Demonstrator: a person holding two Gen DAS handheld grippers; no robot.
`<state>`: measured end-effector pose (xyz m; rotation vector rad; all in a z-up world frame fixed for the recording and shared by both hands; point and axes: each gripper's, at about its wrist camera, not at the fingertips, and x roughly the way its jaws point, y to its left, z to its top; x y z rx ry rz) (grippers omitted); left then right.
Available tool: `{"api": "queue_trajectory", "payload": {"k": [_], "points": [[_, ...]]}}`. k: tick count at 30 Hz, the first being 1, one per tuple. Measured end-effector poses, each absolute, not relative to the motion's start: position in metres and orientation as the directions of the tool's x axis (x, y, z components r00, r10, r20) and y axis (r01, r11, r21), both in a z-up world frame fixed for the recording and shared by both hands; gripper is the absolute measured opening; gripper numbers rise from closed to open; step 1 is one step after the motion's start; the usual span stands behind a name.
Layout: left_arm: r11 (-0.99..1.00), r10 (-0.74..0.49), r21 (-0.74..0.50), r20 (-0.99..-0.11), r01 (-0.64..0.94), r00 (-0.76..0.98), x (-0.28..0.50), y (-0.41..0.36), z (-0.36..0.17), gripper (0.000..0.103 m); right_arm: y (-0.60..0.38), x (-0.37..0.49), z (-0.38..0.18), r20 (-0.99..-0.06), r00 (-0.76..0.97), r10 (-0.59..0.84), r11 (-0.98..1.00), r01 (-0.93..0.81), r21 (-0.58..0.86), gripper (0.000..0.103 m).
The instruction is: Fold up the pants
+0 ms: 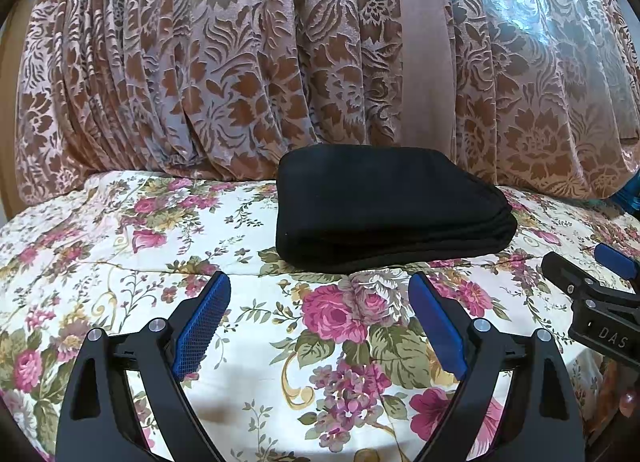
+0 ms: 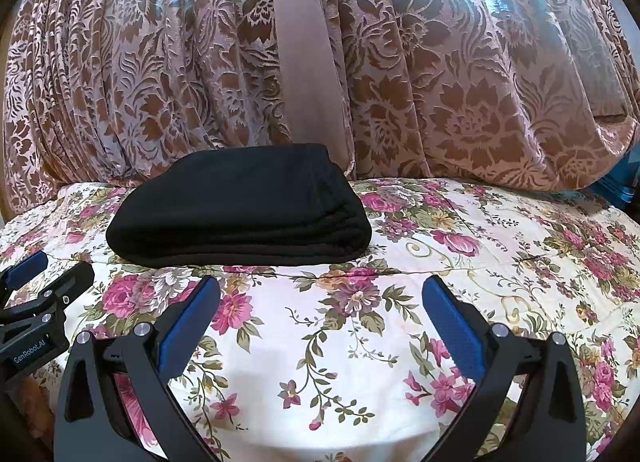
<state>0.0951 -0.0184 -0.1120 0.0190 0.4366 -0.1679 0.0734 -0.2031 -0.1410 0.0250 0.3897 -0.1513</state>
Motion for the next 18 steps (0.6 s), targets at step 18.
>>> {"api": "queue_trajectory", "payload": {"k": [18], "points": [[0.983,-0.182,-0.053,-0.470,0.178,0.864,0.1021,-0.0129,-0.1173,0.090,-0.2032,0.0813,-0.1479,-0.430,0.892,-0.142,0.986,0.164,0.014,0.101]]}}
